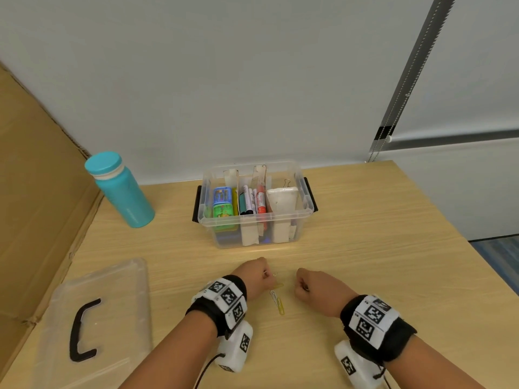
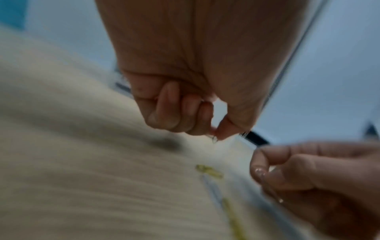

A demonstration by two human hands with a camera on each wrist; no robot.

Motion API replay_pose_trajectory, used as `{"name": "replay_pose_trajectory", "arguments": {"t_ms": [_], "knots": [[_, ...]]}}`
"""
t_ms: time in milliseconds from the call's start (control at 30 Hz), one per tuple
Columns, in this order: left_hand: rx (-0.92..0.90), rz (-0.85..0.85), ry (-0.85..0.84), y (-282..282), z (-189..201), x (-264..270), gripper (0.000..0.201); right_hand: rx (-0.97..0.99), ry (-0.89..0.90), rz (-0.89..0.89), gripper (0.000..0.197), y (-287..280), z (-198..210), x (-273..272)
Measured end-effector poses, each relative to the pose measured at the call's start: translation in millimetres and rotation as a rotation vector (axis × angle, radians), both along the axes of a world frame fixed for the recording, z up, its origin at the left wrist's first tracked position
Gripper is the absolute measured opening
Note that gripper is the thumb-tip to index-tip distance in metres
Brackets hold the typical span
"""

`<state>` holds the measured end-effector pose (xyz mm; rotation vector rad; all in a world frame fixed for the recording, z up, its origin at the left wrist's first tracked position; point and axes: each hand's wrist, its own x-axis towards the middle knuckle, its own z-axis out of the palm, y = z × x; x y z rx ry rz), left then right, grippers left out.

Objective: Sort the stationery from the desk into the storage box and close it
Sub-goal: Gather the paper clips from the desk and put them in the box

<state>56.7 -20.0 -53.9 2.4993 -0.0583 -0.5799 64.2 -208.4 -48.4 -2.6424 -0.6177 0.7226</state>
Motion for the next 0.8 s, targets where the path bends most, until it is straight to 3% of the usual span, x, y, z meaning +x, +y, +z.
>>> {"name": "replay_pose_trajectory", "arguments": {"t_ms": [133, 200, 267, 367, 467, 567, 700, 800], "knots": [[-0.678, 0.356, 0.172, 9, 13, -8, 0.026, 0.875, 0.637, -0.468, 0.023, -9, 4, -2], [-1.005, 0.486, 0.240, 11, 22, -14, 0.027, 1.178, 0.867, -0.559, 0.025, -11, 5, -5], [-1.226, 0.529, 0.254, 14, 26, -21, 0.026, 1.188, 0.893, -0.569, 0.027, -8, 5, -8], [-1.362, 0.559, 0.242, 16, 25, -28, 0.029, 0.892, 0.748, -0.502, 0.024, -1, 9, -12], [-1.231, 0.572, 0.186, 20, 19, -29, 0.035, 0.488, 0.409, -0.323, 0.024, 6, 7, -15], [-0.851, 0.420, 0.078, 22, 12, -29, 0.026, 0.190, 0.093, -0.158, 0.018, 16, 1, -22], [-0.127, 0.038, -0.026, 14, 12, -26, 0.021, 0.014, -0.062, -0.084, 0.025, 35, -3, -36], [0.173, -0.104, 0.035, -1, 11, -23, 0.020, -0.078, -0.147, -0.069, 0.029, 43, -9, -41]]}}
